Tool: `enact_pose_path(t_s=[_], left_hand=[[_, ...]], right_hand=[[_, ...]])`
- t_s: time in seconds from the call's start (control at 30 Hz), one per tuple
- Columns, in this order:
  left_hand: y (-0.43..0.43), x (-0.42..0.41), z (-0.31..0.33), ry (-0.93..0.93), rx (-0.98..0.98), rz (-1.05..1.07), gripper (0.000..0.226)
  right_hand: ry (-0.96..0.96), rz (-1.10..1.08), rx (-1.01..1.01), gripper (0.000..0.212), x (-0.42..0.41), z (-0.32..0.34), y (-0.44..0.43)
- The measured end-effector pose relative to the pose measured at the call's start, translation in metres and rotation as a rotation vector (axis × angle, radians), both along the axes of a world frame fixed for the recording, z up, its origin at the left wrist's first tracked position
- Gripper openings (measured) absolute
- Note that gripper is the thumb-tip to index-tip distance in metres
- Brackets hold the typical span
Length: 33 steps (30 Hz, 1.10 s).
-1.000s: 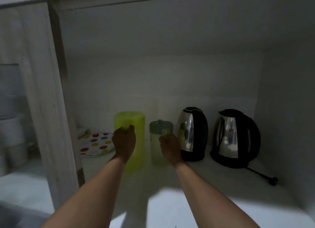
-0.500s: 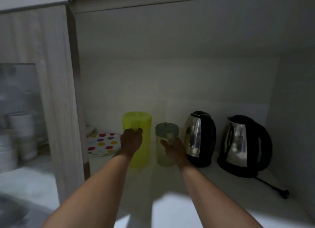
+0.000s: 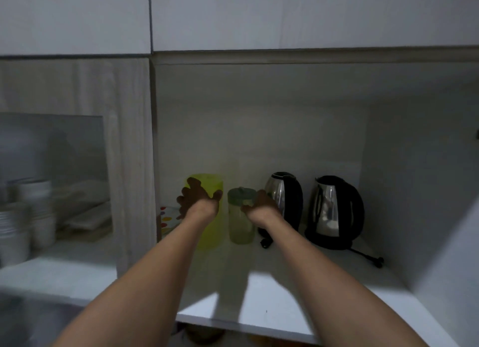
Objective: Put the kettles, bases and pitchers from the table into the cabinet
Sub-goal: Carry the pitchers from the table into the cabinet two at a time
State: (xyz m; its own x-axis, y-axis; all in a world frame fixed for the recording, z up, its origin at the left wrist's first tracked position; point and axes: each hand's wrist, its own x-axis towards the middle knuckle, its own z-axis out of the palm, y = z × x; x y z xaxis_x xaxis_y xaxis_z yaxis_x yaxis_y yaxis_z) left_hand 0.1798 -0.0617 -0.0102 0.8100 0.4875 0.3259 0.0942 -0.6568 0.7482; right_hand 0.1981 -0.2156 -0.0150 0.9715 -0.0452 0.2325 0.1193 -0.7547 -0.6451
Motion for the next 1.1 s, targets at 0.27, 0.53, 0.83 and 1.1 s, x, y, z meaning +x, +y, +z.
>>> enact_pose_path(t_s=[0.27,0.53,0.83,1.1], left_hand=[[0.024,-0.086,0.014,-0.046,0.266,-0.275,0.051],[0.067,-0.175,0.037,-0.156,0.351,-0.248,0.039],[0.154,-0.312,0.019,-0.041,0.527,0.091,0.056],[0.231,-0.465,-0.029,0.094,0.529,0.356,0.062]], right_hand=[[-0.114,-0.043,-0.272,0.045,-0.1,0.031,0.016],[-0.21,0.018,-0.283,0.041,-0.166,0.047,0.056],[-0.206,0.249,-0.295,0.062,-0.26,0.03,0.124],[-0.167,0.503,-0.263,0.069,-0.359,-0.002,0.221]])
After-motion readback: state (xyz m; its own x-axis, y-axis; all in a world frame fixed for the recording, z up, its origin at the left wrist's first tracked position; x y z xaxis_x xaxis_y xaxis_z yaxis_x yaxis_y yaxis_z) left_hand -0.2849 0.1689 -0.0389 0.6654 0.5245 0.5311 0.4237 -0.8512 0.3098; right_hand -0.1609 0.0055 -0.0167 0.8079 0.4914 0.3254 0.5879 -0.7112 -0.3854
